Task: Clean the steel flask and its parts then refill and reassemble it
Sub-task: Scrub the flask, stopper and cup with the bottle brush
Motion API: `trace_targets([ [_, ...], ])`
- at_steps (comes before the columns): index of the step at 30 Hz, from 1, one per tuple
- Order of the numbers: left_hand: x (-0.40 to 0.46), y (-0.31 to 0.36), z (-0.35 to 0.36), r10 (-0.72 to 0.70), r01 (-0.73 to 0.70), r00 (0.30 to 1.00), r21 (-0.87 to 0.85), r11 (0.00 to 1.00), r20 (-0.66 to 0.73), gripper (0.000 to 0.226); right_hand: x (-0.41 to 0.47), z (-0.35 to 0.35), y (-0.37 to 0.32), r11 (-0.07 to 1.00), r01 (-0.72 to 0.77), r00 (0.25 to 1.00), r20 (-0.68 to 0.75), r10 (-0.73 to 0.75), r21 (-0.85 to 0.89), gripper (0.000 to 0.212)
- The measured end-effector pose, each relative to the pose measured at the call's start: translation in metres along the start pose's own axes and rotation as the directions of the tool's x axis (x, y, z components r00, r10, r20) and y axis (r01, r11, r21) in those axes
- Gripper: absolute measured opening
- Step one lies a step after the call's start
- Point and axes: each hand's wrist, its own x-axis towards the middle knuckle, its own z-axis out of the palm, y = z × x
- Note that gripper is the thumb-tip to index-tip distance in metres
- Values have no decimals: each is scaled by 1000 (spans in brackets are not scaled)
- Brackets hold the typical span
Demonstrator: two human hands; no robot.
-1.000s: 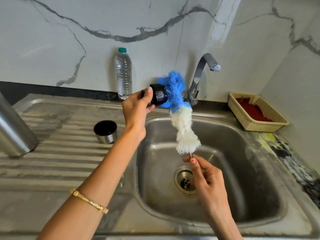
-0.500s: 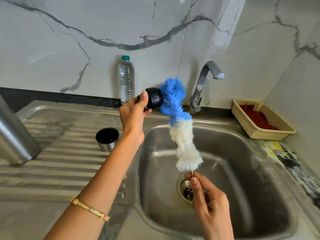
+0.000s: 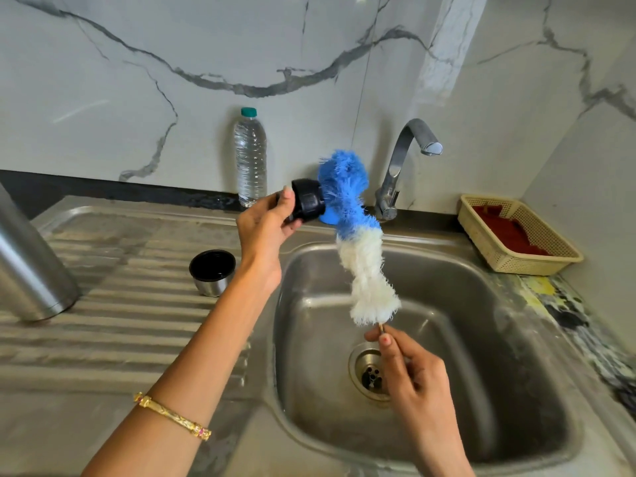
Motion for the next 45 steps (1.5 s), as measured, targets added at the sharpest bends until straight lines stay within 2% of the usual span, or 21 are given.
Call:
trace_targets([
  [3,3,1,4,-10,11,1000,-34,999,22,8,14,-4,-2,999,-39,998,52,39,18,25],
  [7,8,0,-3,-42,39,998,-70,997,-42,11,-4,0,-10,999,29,999,39,-30,28,24],
  [11,1,-5,-3,0,-2,995,26,1000,98,15,15,-2,-7,1000,-5,1000,10,5,-31,23],
  [15,9,-4,-10,100,-116,987,127,985,129,11,5,-6,-10,996,46,999,7,-45,-74,22],
  [18,11,2,-11,113,-163,956,167,972,271,15,12,-9,-6,1000,-13,999,37,14,-26,25],
  [20,8,5,-5,67,-105,941,97,990,333,16,15,-9,-8,999,-51,995,87,50,11,27],
  [22,8,8,-1,-36,59,965,-82,995,261,20,9,-7,-12,990,-111,989,105,102,89,27],
  [24,13,8,-2,-146,198,969,-276,941,200,18,-1,-3,-15,982,-130,990,64,122,140,27],
  [27,12,2,-2,-273,337,936,-354,872,221,15,-5,1,-23,991,-61,998,-2,62,123,26],
  [30,3,-11,4,-333,428,901,-448,785,276,20,9,-1,-24,993,-56,998,25,54,106,26],
  [33,4,-16,5,-341,426,904,-493,759,257,20,15,-2,-27,974,-150,987,91,136,170,26],
  [36,11,-15,0,-318,380,925,-520,765,209,17,-1,-3,-30,968,-167,981,128,145,186,26],
  [38,11,-13,1,-317,384,923,-473,793,217,16,0,-4,-30,962,-175,982,110,154,208,27],
  [41,5,-5,12,-312,395,916,-424,815,254,16,14,-6,-30,935,-266,960,149,235,236,28],
  [45,9,0,5,-272,321,946,-420,849,174,16,-9,-7,-23,916,-329,935,218,281,230,28],
])
